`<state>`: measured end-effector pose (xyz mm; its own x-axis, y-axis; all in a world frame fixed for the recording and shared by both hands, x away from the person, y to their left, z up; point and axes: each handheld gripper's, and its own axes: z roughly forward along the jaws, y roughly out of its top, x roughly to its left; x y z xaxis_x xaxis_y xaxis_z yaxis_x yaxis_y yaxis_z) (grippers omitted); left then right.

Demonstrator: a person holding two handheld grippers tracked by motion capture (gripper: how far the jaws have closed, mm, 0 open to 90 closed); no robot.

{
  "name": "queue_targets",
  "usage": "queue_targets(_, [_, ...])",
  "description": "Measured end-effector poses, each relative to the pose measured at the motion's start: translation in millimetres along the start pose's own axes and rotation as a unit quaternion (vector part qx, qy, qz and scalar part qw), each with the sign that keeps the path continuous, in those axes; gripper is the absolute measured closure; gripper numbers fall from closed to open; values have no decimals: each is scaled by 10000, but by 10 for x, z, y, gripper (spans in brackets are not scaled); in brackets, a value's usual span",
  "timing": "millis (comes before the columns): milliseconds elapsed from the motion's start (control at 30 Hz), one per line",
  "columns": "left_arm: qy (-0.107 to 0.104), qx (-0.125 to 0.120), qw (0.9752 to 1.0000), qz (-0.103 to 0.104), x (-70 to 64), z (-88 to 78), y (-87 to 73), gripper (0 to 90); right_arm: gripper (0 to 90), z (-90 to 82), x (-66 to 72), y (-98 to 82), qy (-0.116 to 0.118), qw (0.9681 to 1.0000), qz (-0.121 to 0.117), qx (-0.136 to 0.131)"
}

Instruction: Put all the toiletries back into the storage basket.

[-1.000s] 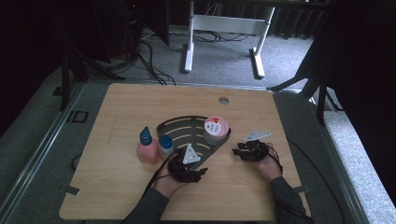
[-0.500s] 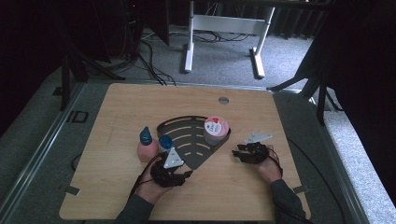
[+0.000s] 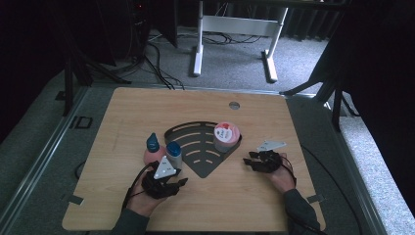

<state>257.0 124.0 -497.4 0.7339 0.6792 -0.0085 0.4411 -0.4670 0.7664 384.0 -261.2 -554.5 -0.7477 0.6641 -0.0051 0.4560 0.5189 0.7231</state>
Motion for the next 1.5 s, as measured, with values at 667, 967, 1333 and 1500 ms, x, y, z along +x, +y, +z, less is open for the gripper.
queue_targets(667, [324,94,9994,-58,191,39,-31,797,573,-3,-12,-17,47,10000,-14,-60])
queue_targets(967, [348,99,9993,-2,186,123,47,784,573,-4,-15,-19,55,10000,-31,-63])
queue_targets(1333, [327,80,9994,52,173,225,133,784,573,-7,-19,-24,87,9999,-31,-72])
queue_targets(1500, [306,77,9995,84,173,262,164,777,572,-8,-20,-25,97,9999,-34,-71])
